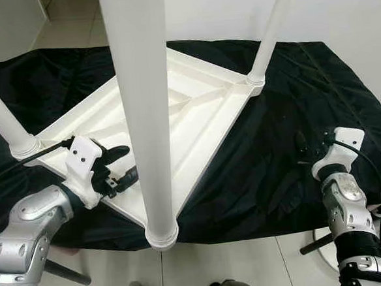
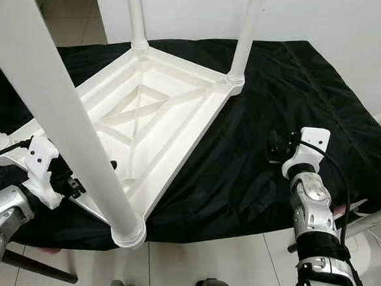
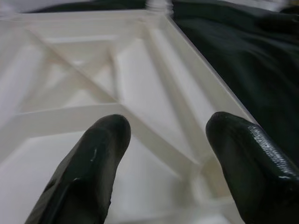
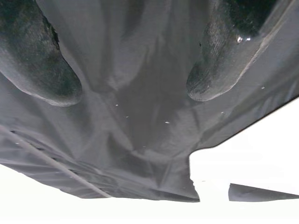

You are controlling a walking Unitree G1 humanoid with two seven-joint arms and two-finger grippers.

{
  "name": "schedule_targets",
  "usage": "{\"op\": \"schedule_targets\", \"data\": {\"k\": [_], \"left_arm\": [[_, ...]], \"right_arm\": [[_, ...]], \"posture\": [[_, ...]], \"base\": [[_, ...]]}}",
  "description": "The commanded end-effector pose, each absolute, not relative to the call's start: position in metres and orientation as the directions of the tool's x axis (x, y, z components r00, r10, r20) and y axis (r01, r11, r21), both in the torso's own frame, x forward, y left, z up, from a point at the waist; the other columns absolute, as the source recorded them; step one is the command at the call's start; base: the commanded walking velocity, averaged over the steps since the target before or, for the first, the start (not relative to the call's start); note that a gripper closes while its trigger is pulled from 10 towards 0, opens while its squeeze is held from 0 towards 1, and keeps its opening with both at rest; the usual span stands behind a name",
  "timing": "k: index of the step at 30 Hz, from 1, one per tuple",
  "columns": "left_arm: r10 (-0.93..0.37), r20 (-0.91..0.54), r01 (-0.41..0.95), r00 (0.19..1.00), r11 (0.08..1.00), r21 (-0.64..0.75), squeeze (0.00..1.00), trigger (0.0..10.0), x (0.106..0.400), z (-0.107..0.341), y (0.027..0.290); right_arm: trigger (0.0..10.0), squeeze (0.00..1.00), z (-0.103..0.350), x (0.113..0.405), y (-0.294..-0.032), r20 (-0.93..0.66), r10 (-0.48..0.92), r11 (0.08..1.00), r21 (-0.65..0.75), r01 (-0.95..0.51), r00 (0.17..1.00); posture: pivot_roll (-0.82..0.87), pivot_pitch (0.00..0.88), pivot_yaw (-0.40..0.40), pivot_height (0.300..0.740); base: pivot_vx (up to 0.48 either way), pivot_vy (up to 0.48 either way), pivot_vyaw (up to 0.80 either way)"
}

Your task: Building children table

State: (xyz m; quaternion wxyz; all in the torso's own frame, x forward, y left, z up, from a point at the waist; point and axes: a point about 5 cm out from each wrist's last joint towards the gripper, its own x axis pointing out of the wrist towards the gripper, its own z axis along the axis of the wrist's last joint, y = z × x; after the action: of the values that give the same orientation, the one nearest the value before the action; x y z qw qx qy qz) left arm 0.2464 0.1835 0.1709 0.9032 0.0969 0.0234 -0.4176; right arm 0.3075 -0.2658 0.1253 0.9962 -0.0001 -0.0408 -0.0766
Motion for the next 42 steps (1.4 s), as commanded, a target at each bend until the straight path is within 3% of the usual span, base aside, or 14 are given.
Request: {"op": "schedule_targets", "data": {"k": [1, 9, 18, 24, 25, 26, 28, 29, 31, 32, 42], "left_arm": [[-0.864, -0.177, 0.881, 0.472, 0.46, 0.109, 0.0, 10.0, 0.23, 0.163, 0.17], [-0.834, -0.38, 0.916, 0.401, 0.368, 0.159, 0.0, 10.0, 0.234, 0.133, 0.177], [-0.772, -0.399, 0.869, 0.495, 0.438, 0.23, 0.0, 10.0, 0.259, 0.133, 0.195], [-0.78, -0.359, 0.858, 0.513, 0.456, 0.235, 0.0, 10.0, 0.263, 0.146, 0.197], [-0.783, -0.356, 0.86, 0.51, 0.455, 0.231, 0.86, 10.0, 0.265, 0.148, 0.2], [-0.779, -0.362, 0.859, 0.513, 0.459, 0.228, 1.0, 10.0, 0.267, 0.149, 0.204], [-0.76, -0.393, 0.855, 0.518, 0.439, 0.277, 1.0, 10.0, 0.272, 0.146, 0.209], [-0.745, -0.415, 0.851, 0.522, 0.423, 0.311, 0.45, 10.0, 0.275, 0.143, 0.21], [-0.745, -0.415, 0.851, 0.522, 0.423, 0.311, 0.45, 10.0, 0.275, 0.143, 0.21], [-0.733, -0.434, 0.849, 0.524, 0.412, 0.331, 0.0, 10.0, 0.279, 0.139, 0.21], [-0.681, -0.532, 0.859, 0.503, 0.326, 0.394, 0.0, 10.0, 0.302, 0.12, 0.204]], "right_arm": [[10.0, 0.0, 0.123, 0.304, -0.27, 0.062, -0.164, 0.986, 0.002, 0.164, 0.985], [10.0, 0.0, 0.121, 0.301, -0.266, 0.04, -0.133, 0.99, -0.034, 0.134, 0.99], [10.0, 0.0, 0.128, 0.306, -0.267, 0.047, -0.121, 0.992, -0.04, 0.123, 0.992], [10.0, 0.0, 0.129, 0.306, -0.268, 0.049, -0.132, 0.991, -0.033, 0.133, 0.99], [10.0, 0.0, 0.127, 0.306, -0.267, 0.046, -0.131, 0.991, -0.032, 0.133, 0.99], [10.0, 0.0, 0.126, 0.305, -0.265, 0.044, -0.129, 0.991, -0.029, 0.13, 0.991], [10.0, 0.0, 0.124, 0.303, -0.261, 0.041, -0.115, 0.993, -0.027, 0.116, 0.992], [10.0, 0.0, 0.124, 0.303, -0.26, 0.037, -0.111, 0.993, -0.031, 0.112, 0.993], [10.0, 0.0, 0.124, 0.303, -0.26, 0.037, -0.111, 0.993, -0.031, 0.112, 0.993], [10.0, 0.0, 0.123, 0.304, -0.26, 0.034, -0.11, 0.993, -0.043, 0.111, 0.993], [10.0, 0.0, 0.125, 0.303, -0.263, 0.047, -0.139, 0.99, -0.032, 0.14, 0.989]], "posture": [[-0.03, 0.018, -0.025, 0.74], [-0.03, 0.001, -0.033, 0.74], [-0.04, 0.0, -0.036, 0.74], [-0.04, 0.0, -0.031, 0.74], [-0.04, 0.0, -0.028, 0.74], [-0.04, 0.0, -0.026, 0.74], [-0.04, 0.0, -0.024, 0.74], [-0.04, 0.0, -0.024, 0.74], [-0.04, 0.0, -0.024, 0.74], [-0.04, 0.0, -0.02, 0.74], [-0.06, 0.0, 0.005, 0.74]], "base": [[0.0, 0.0, 0.0], [0.0, 0.0, 0.0], [0.0, 0.0, 0.0], [0.0, 0.0, 0.0], [0.0, 0.0, 0.0], [0.0, 0.0, 0.0], [0.0, 0.0, 0.0], [0.0, 0.0, 0.0], [0.0, 0.0, 0.0], [0.0, 0.0, 0.0], [0.0, 0.0, 0.0]]}}
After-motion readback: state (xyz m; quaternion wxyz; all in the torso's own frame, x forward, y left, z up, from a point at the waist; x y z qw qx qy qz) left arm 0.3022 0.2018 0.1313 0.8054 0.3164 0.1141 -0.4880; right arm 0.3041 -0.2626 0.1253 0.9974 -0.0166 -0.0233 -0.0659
